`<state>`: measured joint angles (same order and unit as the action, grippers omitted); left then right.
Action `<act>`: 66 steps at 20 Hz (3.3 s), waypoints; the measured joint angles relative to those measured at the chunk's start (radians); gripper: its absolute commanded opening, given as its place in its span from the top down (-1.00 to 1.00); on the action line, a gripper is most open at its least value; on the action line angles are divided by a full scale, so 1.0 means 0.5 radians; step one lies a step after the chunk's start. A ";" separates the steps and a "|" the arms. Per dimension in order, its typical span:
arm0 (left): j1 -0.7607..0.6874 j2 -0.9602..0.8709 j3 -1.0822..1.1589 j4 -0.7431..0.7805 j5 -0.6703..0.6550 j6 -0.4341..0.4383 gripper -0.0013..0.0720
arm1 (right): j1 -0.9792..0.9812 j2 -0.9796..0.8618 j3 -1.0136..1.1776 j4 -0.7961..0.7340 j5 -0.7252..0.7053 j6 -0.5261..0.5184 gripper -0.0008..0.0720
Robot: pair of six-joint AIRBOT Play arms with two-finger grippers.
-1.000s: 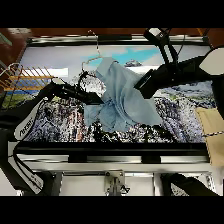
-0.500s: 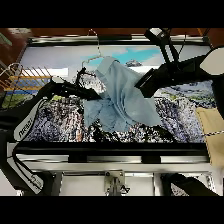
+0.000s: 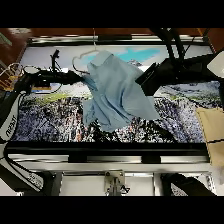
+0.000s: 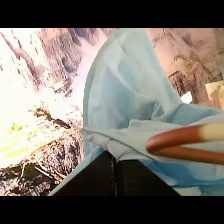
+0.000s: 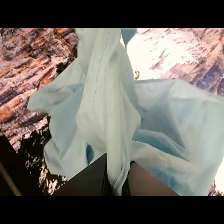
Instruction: Fold the shirts.
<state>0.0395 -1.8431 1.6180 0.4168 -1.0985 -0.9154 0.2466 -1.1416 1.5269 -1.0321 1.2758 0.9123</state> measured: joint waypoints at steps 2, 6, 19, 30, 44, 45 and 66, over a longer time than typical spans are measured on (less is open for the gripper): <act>0.040 0.002 0.061 -0.038 0.001 -0.005 0.82 | 0.000 0.007 0.001 0.018 0.034 -0.005 0.75; 0.092 0.006 0.150 -0.076 0.011 -0.026 0.82 | 0.001 0.011 0.002 0.023 0.072 -0.014 0.75; 0.227 0.007 0.186 0.074 -0.224 -0.034 0.82 | 0.000 0.011 0.000 -0.088 0.023 -0.056 0.75; 0.232 0.006 0.320 0.301 -0.362 -0.016 0.82 | 0.000 0.013 0.000 -0.237 -0.042 -0.066 0.75; 0.189 0.031 0.440 -0.240 -0.487 0.021 0.82 | 0.000 -0.069 0.002 -0.304 0.011 -0.153 0.75; 0.170 0.031 0.474 -0.263 -0.483 0.021 0.82 | 0.000 -0.069 0.002 -0.304 0.016 -0.155 0.75; -0.429 0.591 0.909 0.349 -0.423 -0.056 0.60 | 0.001 0.106 0.142 -0.342 -0.569 0.357 0.75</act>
<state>-0.1749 -1.5475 2.0727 0.5911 -1.3102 -0.9436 0.2470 -1.0885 1.5978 -1.2030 0.9913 1.0908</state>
